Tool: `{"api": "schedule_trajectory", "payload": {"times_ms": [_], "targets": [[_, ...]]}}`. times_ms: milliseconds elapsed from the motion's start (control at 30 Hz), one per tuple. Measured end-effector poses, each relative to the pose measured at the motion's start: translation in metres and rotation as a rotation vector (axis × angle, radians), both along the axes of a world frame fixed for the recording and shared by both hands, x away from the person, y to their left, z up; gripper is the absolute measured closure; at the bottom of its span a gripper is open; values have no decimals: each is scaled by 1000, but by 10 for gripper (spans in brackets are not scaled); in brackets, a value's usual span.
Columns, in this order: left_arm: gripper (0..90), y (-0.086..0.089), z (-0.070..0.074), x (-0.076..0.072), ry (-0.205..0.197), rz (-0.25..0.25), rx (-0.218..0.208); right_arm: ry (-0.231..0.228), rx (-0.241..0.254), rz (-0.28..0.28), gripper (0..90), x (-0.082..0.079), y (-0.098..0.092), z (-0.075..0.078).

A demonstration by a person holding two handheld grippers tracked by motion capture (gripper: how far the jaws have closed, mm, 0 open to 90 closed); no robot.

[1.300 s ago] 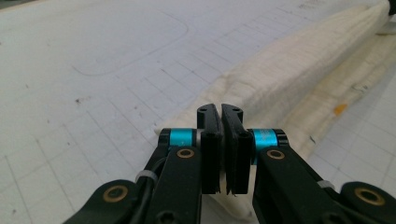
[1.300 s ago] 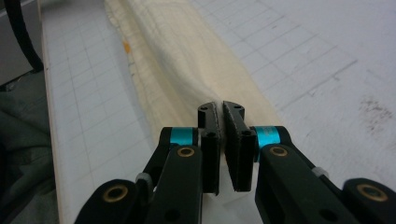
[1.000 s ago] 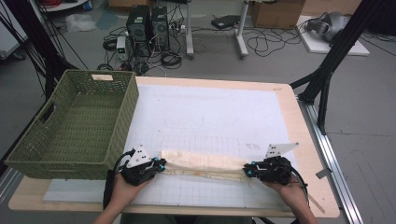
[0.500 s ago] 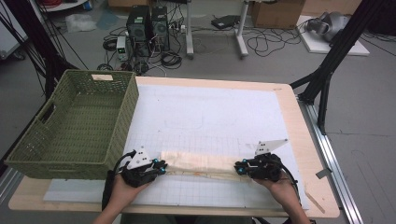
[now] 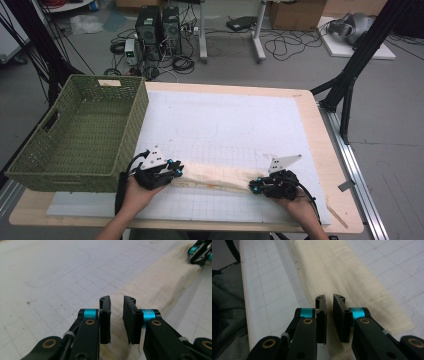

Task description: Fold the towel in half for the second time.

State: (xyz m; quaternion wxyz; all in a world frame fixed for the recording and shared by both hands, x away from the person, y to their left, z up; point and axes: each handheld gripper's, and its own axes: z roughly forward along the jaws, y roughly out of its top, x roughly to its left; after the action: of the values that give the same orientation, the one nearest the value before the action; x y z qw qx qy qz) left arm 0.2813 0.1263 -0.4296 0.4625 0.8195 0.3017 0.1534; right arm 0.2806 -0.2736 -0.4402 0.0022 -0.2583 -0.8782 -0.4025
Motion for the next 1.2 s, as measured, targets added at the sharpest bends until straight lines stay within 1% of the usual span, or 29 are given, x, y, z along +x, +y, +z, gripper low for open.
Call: {"api": "schedule_trajectory", "payload": {"times_ms": [33, 100, 133, 167, 200, 300, 333, 400, 433, 467, 500, 533, 600, 633, 667, 700, 733, 767, 800, 833, 900, 967, 1067, 1100, 1167, 1200], "targets": [[760, -2, -3, 0, 16, 0, 9, 0, 0, 0, 814, 0, 0, 0], [764, -3, -9, 0, 28, -7, 35, -4, -3, 0, 813, -1, -2, -1], [764, -4, -14, 0, 43, -11, 65, -9, -2, 1, 814, -1, -4, -1], [765, -4, -14, 0, 43, -11, 65, -9, -2, 1, 814, -1, -4, -1], [768, -2, -18, -1, 43, -10, 93, -12, -7, -2, 813, -2, -6, -1], [773, 0, -19, -1, 42, -9, 88, -22, -13, -5, 813, -5, -10, -1], [773, -1, -18, -2, 36, -7, 94, -29, -12, -8, 813, -6, -12, -2], [772, -2, -18, -3, 27, -9, 106, -27, -11, -12, 806, -6, -15, -1], [770, -2, -18, -2, 28, -11, 106, -31, -15, -12, 795, -6, -14, 0], [768, -2, -18, -2, 28, -11, 106, -46, -21, -10, 775, -6, -14, 1], [760, -1, -16, -2, 24, -16, 88, -62, -15, -7, 761, -6, -13, 4], [745, -1, -16, -2, 24, -16, 88, -77, 1, -14, 747, -6, -13, 7], [731, -1, -12, -4, 3, -24, 54, -99, 24, -25, 709, -4, -11, 13], [719, -2, -7, -4, -9, -32, 32, -110, 30, -30, 697, -2, -10, 15], [707, -3, -6, -4, -16, -36, 30, -124, 33, -32, 678, 0, -8, 17], [698, -5, -5, -3, -20, -37, 34, -133, 28, -41, 657, 2, -6, 19], [687, -6, -4, -2, -22, -42, 42, -142, 25, -41, 648, 4, -3, 20], [671, -6, -4, -2, -22, -42, 42, -147, 22, -38, 632, 6, -1, 20], [656, -8, -6, 1, -15, -41, 61, -149, 10, -42, 617, 7, 1, 20], [646, -8, -6, 1, -15, -41, 61, -149, -2, -36, 606, 8, 2, 18], [632, -7, -10, 3, 5, -37, 72, -138, -40, -38, 575, 8, 4, 15], [626, -4, -16, 3, 25, -27, 95, -134, -53, -40, 557, 6, 3, 10], [628, -2, -18, 2, 22, -24, 98, -134, -83, -31, 543, 1, 1, 4], [632, -2, -18, 1, 13, -24, 117, -133, -95, -31, 542, -1, 0, 2], [633, -3, -18, 0, 9, -20, 123, -152, -101, -28, 543, -6, -3, 1], [633, -3, -17, 1, 5, -27, 136, -151, -101, -35, 544, -8, -5, 1]]}}
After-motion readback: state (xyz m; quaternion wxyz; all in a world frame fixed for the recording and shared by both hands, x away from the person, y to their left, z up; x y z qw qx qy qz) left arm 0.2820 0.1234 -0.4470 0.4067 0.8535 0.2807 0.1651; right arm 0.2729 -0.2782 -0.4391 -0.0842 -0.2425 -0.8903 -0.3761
